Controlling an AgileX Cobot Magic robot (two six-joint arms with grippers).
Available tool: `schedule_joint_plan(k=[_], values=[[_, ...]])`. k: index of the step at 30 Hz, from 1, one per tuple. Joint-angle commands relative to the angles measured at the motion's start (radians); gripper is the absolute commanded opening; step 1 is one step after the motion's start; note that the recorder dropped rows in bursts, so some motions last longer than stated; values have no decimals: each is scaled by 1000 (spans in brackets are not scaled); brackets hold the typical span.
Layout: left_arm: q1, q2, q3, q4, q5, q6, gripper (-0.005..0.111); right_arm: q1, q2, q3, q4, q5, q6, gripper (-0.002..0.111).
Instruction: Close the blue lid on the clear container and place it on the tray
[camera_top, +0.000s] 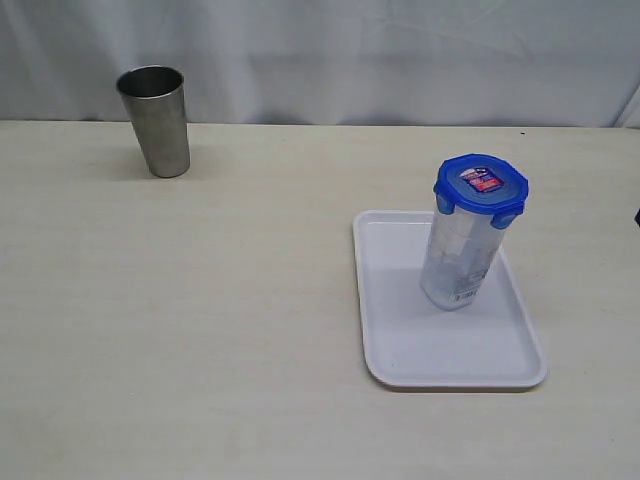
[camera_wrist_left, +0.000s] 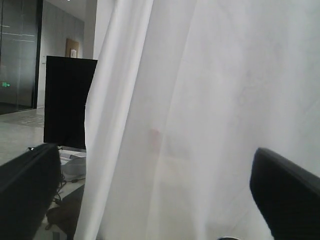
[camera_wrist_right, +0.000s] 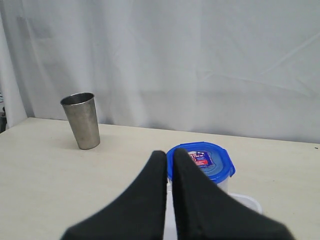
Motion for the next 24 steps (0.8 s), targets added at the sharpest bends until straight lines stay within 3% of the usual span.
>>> schedule_joint_plan(k=[1,7,12,18,24], values=[[1,-74,5,-6,4,-7,96,2,-4,3,0,-3,1,5],[-7,-246,5,-6,4,-7,96,2,-4,3,0,-3,1,5],[-108,-377,5,-6,-1,-7,96,2,-4,3,0,-3,1,5],[-233,-377,-13,-6,-5,-7,96,2,-6,3,0,-10,1,5],[-240,-377,-13,-6,4,-7,96,2,-6,3,0,-10,1,5]])
